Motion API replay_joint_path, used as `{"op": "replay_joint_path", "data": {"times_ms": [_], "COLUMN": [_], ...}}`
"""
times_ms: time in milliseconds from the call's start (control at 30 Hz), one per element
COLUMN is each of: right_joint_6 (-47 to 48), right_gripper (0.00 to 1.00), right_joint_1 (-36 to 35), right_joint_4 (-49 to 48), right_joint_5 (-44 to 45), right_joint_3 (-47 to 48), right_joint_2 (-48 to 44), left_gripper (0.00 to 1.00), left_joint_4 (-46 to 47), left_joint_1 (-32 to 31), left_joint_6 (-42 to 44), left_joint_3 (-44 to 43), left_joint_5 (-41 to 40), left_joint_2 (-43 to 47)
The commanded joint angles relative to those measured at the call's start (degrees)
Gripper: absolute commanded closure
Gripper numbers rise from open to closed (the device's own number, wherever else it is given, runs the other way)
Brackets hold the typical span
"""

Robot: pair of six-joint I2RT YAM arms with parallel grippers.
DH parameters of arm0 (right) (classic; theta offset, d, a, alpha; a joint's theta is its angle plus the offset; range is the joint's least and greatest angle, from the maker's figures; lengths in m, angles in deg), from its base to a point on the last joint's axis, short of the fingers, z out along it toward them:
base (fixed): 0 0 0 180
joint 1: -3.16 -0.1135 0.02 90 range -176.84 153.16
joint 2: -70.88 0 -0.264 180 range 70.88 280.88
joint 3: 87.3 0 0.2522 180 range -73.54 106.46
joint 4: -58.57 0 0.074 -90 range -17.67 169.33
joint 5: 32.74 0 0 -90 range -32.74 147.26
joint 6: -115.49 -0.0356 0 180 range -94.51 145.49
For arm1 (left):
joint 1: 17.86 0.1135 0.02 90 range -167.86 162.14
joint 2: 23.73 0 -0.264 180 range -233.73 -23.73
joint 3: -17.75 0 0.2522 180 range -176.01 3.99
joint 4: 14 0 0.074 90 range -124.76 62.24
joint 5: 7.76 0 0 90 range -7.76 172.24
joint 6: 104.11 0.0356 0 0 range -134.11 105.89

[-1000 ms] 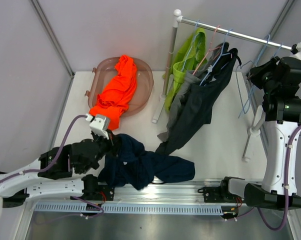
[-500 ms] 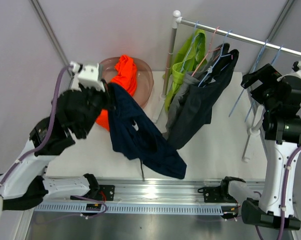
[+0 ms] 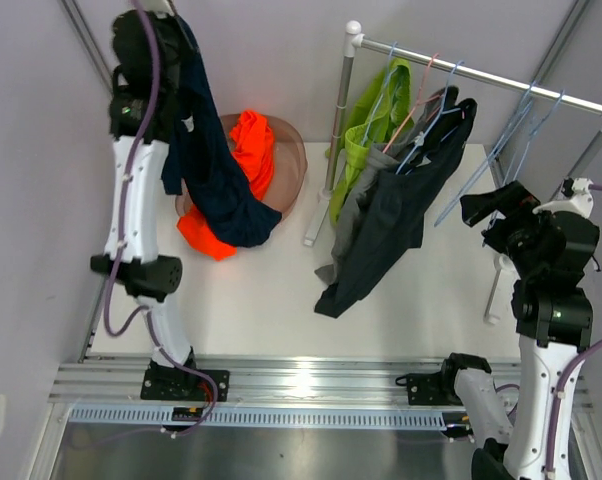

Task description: Remove the shorts from the hanger

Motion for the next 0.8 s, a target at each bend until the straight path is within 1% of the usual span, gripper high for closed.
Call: {"op": "replay_joint_path", "data": {"times_ms": [0,33,67,133,200,267,300,333,367,400,433,467,500,533,567,600,633,667,700,733,767], "right_joint_6": [0.19,0.63,0.72,0.02,-0.86,-1.91,-2.09,-2.27,-2.7,-2.88,-3.23,-3.93,-4.2,-4.46,-4.73,-5.6,-5.96,-6.31,-6.57,-6.4,-5.88], "right_gripper": [0.01,0.01,0.01,0.01,0.01,0.01,0.0,0.01,0.01,0.0,0.01,0.01,0.01,0.01,0.01,0.0,0.01,0.02,0.03,0.03,0.04], "right_joint_1": [0.19,0.1,0.1,0.1,0.1,0.1,0.1,0.1,0.1,0.1,0.1,0.1,0.02,0.02,0.02,-0.16,-0.33,-0.6,-1.03,-2.69,-3.84], "right_joint_4": [-2.33,-2.06,-1.89,-2.23,-3.72,-6.27,-6.97,-7.59,-9.6,-10.49,-11.11,-12.33,-12.78,-13.57,-15.4,-16.55,-19.0,-19.81,-20.51,-21.39,-22.27], "right_joint_5": [-2.77,-1.81,-1.54,-2.23,-3.81,-6.89,-8.2,-8.65,-9.09,-9.88,-10.14,-10.41,-10.85,-10.94,-11.02,-11.11,-11.2,-11.29,-11.29,-10.94,-9.98], "right_joint_3": [0.38,0.64,0.73,0.91,1.0,1.61,2.05,2.57,2.84,3.19,3.54,3.89,4.77,4.95,5.04,4.87,4.69,4.95,5.3,5.56,6.35], "right_joint_2": [-3.25,-3.69,-3.96,-4.05,-4.4,-4.84,-4.84,-4.84,-4.67,-4.14,-3.62,-2.83,-0.99,-0.1,0.78,2.79,3.94,5.25,6.66,9.2,10.53], "left_gripper": [1.0,1.0,1.0,1.0,0.97,0.57,0.06,0.01,0.01,0.01,0.01,0.01,0.01,0.01,0.01,0.01,0.01,0.01,0.01,0.01,0.01], "left_joint_4": [0.83,0.91,1.26,1.26,-1.1,-5.23,-6.29,-7.69,-7.88,-7.79,-7.27,-6.13,-5.69,-5.16,-4.89,-4.89,-4.8,-4.72,-3.76,-2.97,-2.0], "left_joint_1": [0.52,0.18,0.0,-0.61,-1.23,-2.11,-2.11,-2.11,-2.11,-2.11,-2.11,-2.11,-2.11,-2.11,-2.2,-2.2,-2.29,-2.29,-2.29,-2.29,-2.29], "left_joint_6": [-7.44,-7.88,-8.06,-7.89,-6.4,-5.87,-6.21,-6.39,-6.57,-6.57,-6.65,-6.83,-7.0,-7.09,-7.09,-7.18,-7.01,-6.83,-6.74,-6.13,-5.26], "left_joint_3": [-0.62,3.23,5.53,11.94,12.32,12.14,12.23,13.19,13.63,17.29,18.72,20.3,25.88,27.59,29.52,35.29,37.61,39.98,48.44,51.4,54.47], "left_joint_5": [12.66,15.02,15.05,18.89,19.18,16.81,16.02,15.4,11.92,11.19,10.66,9.78,9.6,9.68,9.68,9.68,9.68,9.6,9.86,10.73,11.17], "left_joint_2": [-11.1,-11.92,-12.53,-14.11,-16.3,-16.67,-16.32,-14.32,-12.82,-10.71,-5.73,-2.9,0.09,3.08,9.02,12.13,18.51,21.88,25.22,28.65,35.47]}}
